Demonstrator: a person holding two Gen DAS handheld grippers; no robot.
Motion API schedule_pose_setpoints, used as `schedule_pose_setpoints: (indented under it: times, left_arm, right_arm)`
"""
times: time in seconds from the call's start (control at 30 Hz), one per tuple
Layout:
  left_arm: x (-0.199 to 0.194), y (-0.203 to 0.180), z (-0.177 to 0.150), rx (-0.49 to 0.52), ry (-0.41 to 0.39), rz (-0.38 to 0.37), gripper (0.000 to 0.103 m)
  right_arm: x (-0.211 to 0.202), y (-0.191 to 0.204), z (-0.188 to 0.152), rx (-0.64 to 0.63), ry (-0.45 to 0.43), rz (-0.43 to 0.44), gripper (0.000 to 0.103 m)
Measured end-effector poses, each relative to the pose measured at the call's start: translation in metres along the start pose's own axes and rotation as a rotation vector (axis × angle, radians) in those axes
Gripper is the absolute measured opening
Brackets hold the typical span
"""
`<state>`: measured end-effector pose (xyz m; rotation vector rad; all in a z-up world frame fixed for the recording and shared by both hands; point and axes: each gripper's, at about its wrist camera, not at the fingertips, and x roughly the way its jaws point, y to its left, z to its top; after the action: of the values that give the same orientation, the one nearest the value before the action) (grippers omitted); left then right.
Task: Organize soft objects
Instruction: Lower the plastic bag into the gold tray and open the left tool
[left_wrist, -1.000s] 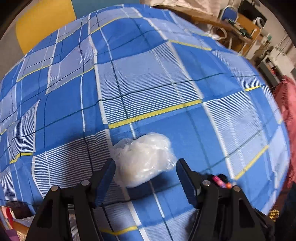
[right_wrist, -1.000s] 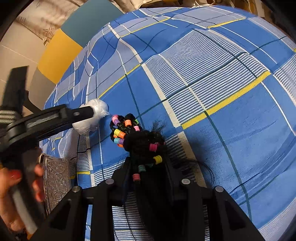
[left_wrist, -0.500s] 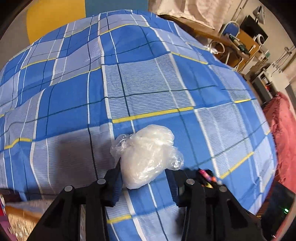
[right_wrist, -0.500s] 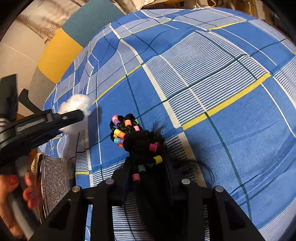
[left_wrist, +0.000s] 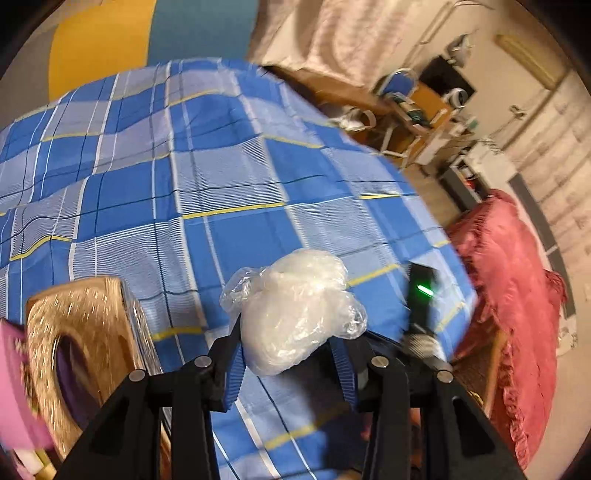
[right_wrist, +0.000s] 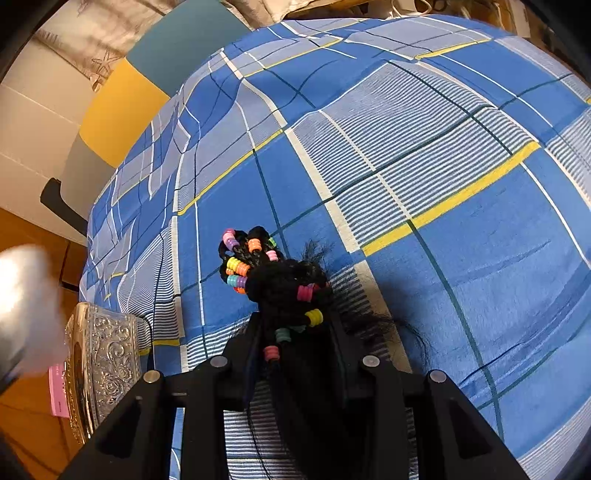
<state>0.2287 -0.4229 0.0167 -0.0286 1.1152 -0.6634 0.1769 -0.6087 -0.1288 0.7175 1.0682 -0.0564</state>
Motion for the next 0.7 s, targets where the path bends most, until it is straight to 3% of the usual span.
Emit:
schedule_pose_setpoints:
  times: [0.23,0.47,0.57,0.7]
  left_arm:
    - [-0.058,-0.009,-0.05,0.069,-0.075,-0.083,0.043]
    - [-0.104,0.017,-0.105,0.116,-0.163,-0.132,0.043]
    - [-0.125,0.042,-0.122,0.082,-0.205,-0.121,0.043]
    - [-0.157,0.092,-0.143,0.025,-0.269,-0.038,0.043]
  right_arm:
    - [-0.001,0.004,-0.003,-0.026,-0.006,-0.02,0.034]
    - [0.0,0.006,-0.003,-0.041,-0.011,-0.027,0.034]
    - [0.0,0.007,-0.004,-0.046,-0.017,-0.032,0.034]
    - [0.0,0.004,-0.004,-0.024,-0.019,-0.02,0.034]
